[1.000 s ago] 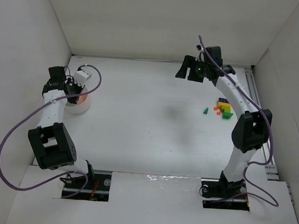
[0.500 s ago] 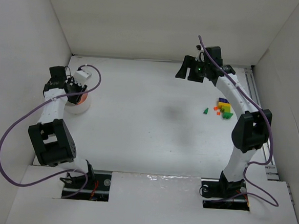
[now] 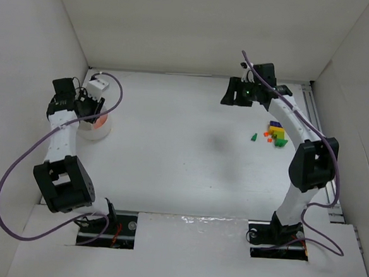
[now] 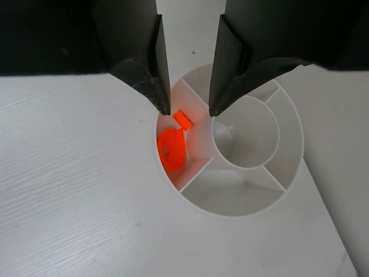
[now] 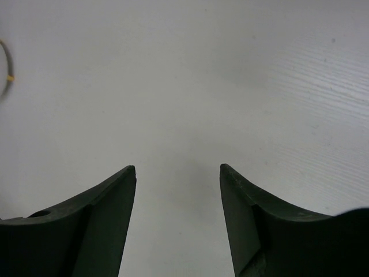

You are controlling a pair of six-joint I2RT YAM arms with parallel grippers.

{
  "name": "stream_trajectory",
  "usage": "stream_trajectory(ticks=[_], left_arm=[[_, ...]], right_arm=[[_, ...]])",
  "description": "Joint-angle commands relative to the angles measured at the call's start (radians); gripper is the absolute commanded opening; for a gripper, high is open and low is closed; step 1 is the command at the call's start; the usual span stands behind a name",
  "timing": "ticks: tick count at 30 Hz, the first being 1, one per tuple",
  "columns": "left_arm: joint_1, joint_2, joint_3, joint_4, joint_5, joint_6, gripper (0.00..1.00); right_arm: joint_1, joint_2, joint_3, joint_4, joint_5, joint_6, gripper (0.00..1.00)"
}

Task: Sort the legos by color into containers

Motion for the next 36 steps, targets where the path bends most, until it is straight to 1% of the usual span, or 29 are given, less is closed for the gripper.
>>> stream_trajectory(ticks=[1,2,3,4,5,6,7,8,10,11,12,13,14,15,17,18,22,29,33,36], left_arm=[[0.006,-0.136,0.085,-0.009,0.155,-0.051,0.29],[0.006,-0.15,0.085,-0.009,0.201,-0.073,0.28],[0.006,-0.162,0.099,-0.009,0.218,-0.099,0.26],[0.006,-0.173,0.111,-0.009,0.229,-0.128,0.24],[-0.025,-0.182,0.111,0.003,0.238,-0.175,0.19],[-0.043,-0.196,0.12,0.003,0.247,-0.199,0.16],[-0.063,-0.205,0.12,0.003,0.247,-0.22,0.15],[-0.109,-0.222,0.12,0.003,0.258,-0.233,0.15],[-0.161,-0.243,0.102,0.032,0.249,-0.275,0.15],[-0.19,-0.256,0.09,0.046,0.249,-0.292,0.19],[-0.245,-0.279,0.076,0.077,0.227,-0.306,0.22],[-0.272,-0.288,0.062,0.091,0.203,-0.318,0.27],[-0.296,-0.297,0.039,0.101,0.203,-0.328,0.34],[-0.336,-0.308,0.03,0.112,0.187,-0.344,0.39],[-0.362,-0.308,0.018,0.146,0.173,-0.368,0.46],[-0.375,-0.308,0.018,0.158,0.173,-0.393,0.5],[-0.375,-0.308,0.018,0.167,0.173,-0.418,0.53],[-0.375,-0.299,0.009,0.177,0.173,-0.44,0.55],[-0.375,-0.299,0.009,0.177,0.173,-0.449,0.55],[-0.375,-0.29,0.009,0.186,0.173,-0.458,0.55]], right_arm=[[-0.057,-0.098,-0.081,-0.019,-0.055,-0.166,0.64],[-0.079,-0.109,-0.101,-0.047,-0.082,-0.205,0.62],[-0.125,-0.12,-0.118,-0.062,-0.101,-0.237,0.6],[-0.147,-0.131,-0.149,-0.079,-0.11,-0.306,0.58],[-0.168,-0.146,-0.163,-0.098,-0.11,-0.347,0.57],[-0.204,-0.155,-0.18,-0.125,-0.096,-0.386,0.57],[-0.222,-0.164,-0.222,-0.125,-0.081,-0.418,0.55],[-0.242,-0.183,-0.243,-0.139,-0.081,-0.491,0.55],[-0.294,-0.192,-0.284,-0.157,-0.032,-0.549,0.55],[-0.308,-0.206,-0.319,-0.158,-0.012,-0.585,0.55],[-0.32,-0.206,-0.335,-0.158,0.005,-0.604,0.55],[-0.321,-0.215,-0.347,-0.17,0.037,-0.619,0.55],[-0.333,-0.215,-0.373,-0.17,0.054,-0.619,0.55],[-0.333,-0.215,-0.384,-0.17,0.063,-0.631,0.55],[-0.333,-0.215,-0.393,-0.147,0.101,-0.642,0.55],[-0.322,-0.189,-0.405,-0.147,0.114,-0.632,0.55],[-0.301,-0.117,-0.384,-0.138,0.158,-0.607,0.55],[-0.281,0.019,-0.297,-0.138,0.177,-0.56,0.55],[-0.281,0.065,-0.257,-0.147,0.197,-0.541,0.55],[-0.29,0.084,-0.231,-0.135,0.207,-0.532,0.58]])
